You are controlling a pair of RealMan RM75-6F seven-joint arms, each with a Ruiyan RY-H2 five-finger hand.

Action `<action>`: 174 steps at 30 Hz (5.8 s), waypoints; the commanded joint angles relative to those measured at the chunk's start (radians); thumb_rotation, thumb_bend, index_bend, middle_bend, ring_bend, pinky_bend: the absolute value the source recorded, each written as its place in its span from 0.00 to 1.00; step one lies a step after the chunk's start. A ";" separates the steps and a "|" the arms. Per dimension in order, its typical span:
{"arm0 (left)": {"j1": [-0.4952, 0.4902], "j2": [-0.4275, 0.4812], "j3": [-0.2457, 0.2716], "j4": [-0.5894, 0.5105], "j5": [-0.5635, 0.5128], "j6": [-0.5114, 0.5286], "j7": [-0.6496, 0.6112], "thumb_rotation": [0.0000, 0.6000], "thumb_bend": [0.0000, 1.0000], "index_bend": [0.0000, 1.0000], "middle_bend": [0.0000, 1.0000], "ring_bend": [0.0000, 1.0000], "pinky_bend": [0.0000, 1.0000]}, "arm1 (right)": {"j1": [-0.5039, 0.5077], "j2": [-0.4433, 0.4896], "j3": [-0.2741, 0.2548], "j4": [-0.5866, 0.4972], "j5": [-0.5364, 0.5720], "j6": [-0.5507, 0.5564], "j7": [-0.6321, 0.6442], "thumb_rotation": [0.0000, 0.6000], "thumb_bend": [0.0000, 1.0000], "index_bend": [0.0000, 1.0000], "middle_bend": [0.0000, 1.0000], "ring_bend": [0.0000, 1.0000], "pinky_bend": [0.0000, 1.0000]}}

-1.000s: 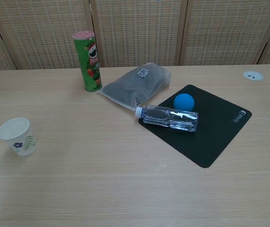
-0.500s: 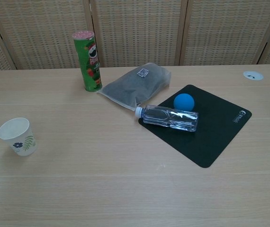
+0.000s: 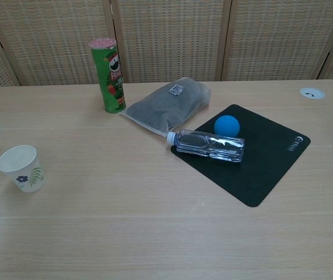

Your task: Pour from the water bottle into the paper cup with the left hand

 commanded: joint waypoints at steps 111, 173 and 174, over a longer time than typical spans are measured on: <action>-0.147 -0.372 -0.375 0.066 -0.351 -0.134 -0.733 1.00 0.55 0.60 0.46 0.37 0.38 | 0.015 0.012 0.026 0.023 0.070 -0.061 0.044 1.00 0.00 0.00 0.00 0.00 0.00; -0.034 -0.062 -0.188 -0.194 -0.144 -0.027 -0.875 1.00 0.06 0.00 0.00 0.00 0.00 | -0.007 0.045 0.001 -0.021 -0.003 -0.008 0.091 1.00 0.00 0.00 0.00 0.00 0.00; -0.029 -0.031 -0.183 -0.225 -0.142 -0.023 -0.860 1.00 0.06 0.00 0.00 0.00 0.00 | -0.008 0.046 -0.001 -0.023 -0.007 -0.006 0.091 1.00 0.00 0.00 0.00 0.00 0.00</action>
